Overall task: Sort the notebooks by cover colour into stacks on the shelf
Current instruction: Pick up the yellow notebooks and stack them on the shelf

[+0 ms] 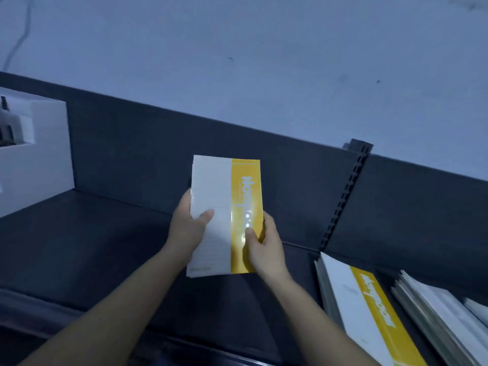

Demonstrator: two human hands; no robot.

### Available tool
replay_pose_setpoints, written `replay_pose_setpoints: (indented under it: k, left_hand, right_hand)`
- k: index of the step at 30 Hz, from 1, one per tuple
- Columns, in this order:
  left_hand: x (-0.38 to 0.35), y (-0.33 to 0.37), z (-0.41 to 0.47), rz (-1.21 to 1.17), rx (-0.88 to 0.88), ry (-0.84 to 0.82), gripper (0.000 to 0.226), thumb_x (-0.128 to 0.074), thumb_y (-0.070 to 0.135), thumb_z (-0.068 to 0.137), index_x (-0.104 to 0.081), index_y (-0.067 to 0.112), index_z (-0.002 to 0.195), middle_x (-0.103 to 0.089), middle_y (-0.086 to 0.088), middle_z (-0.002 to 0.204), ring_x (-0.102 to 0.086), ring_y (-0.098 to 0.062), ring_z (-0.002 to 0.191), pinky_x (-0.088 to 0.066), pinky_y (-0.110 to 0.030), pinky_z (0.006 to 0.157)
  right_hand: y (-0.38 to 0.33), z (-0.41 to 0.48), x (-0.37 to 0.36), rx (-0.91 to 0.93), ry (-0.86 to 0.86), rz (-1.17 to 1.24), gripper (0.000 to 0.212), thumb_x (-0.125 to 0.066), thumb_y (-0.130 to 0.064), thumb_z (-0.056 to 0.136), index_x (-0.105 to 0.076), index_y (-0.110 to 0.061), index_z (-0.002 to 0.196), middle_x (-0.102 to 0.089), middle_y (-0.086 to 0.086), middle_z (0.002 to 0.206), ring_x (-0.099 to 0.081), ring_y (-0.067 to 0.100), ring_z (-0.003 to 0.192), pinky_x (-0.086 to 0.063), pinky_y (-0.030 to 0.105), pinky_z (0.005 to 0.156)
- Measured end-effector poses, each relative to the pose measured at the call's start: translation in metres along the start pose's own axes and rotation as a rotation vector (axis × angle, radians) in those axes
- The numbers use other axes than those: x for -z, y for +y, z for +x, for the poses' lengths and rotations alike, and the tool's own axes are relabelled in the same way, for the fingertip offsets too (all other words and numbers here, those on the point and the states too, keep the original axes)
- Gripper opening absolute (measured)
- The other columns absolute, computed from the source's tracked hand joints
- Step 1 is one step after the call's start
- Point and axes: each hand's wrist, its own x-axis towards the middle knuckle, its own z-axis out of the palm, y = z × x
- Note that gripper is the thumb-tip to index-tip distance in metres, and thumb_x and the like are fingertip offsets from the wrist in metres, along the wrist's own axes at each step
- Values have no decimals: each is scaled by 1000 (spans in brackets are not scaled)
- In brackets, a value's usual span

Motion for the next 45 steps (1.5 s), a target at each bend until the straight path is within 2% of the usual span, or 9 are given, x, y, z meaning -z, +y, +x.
replay_pose_setpoints:
  k: [4, 9, 12, 16, 24, 31, 37, 42, 45]
  left_hand:
    - [-52, 8, -24, 27, -25, -156, 43, -51, 11, 95, -46, 26, 134, -62, 11, 119, -59, -10, 110, -47, -37, 97]
    - [-109, 11, -52, 86, -49, -366, 45, -48, 6, 95, -45, 25, 136, -62, 14, 118, -58, 0, 104, -46, -19, 83]
    - [-139, 8, -59, 151, -8, -441, 45, -49, 12, 96, -41, 22, 139, -62, 7, 124, -60, -10, 108, -48, -28, 91]
    - [-170, 2, -75, 288, 89, -588, 59, -51, 26, 95, -27, 22, 149, -56, 3, 136, -58, -17, 117, -49, -39, 99]
    - [-198, -4, -111, 613, 79, -763, 46, -51, 34, 90, -47, 19, 133, -65, 2, 122, -63, -19, 105, -54, -38, 89]
    - [-208, -3, -124, 951, 61, -694, 47, -47, 46, 86, -51, 20, 124, -64, 3, 119, -61, -20, 104, -53, -37, 87]
    - [-214, -4, -131, 795, 236, -619, 59, -44, 42, 72, -49, 24, 128, -55, -2, 125, -56, -20, 108, -50, -38, 91]
    - [-220, 1, -138, 446, 451, -529, 21, -55, 18, 92, -60, 9, 111, -64, -9, 117, -62, -23, 100, -51, -33, 88]
    - [-219, -1, -131, 328, 583, -472, 48, -66, 30, 88, -55, 1, 124, -64, -13, 118, -64, -26, 102, -54, -38, 88]
  right_hand:
    - [11, -9, 53, -82, 156, 16, 33, -51, -17, 97, -48, -27, 129, -59, -20, 104, -57, 6, 102, -42, 21, 84]
    - [24, -14, 113, -165, 352, -31, 28, -50, -21, 98, -50, -20, 126, -60, -14, 100, -59, 15, 101, -46, 32, 88]
    - [32, -24, 145, -253, 428, -91, 31, -57, -28, 94, -48, -18, 122, -57, -12, 95, -59, 19, 98, -48, 37, 88]
    - [46, -41, 182, -423, 458, -216, 46, -69, -38, 84, -47, -12, 115, -61, 3, 106, -59, 25, 97, -50, 40, 83]
    - [76, -76, 221, -574, 394, -410, 51, -74, -38, 79, -52, -9, 114, -64, 6, 110, -61, 28, 102, -50, 40, 87]
    - [89, -75, 234, -534, 210, -691, 54, -66, -49, 82, -54, -9, 115, -64, 8, 117, -60, 30, 110, -46, 33, 82]
    - [102, -76, 247, -489, 120, -660, 62, -66, -56, 78, -53, -10, 117, -59, 9, 119, -57, 29, 111, -46, 35, 87]
    - [102, -75, 250, -456, 34, -484, 49, -65, -37, 86, -48, -9, 123, -59, 7, 120, -57, 27, 109, -45, 32, 81]
    - [105, -77, 252, -459, 54, -386, 47, -65, -32, 86, -50, -10, 125, -61, 6, 117, -58, 26, 105, -50, 37, 88]
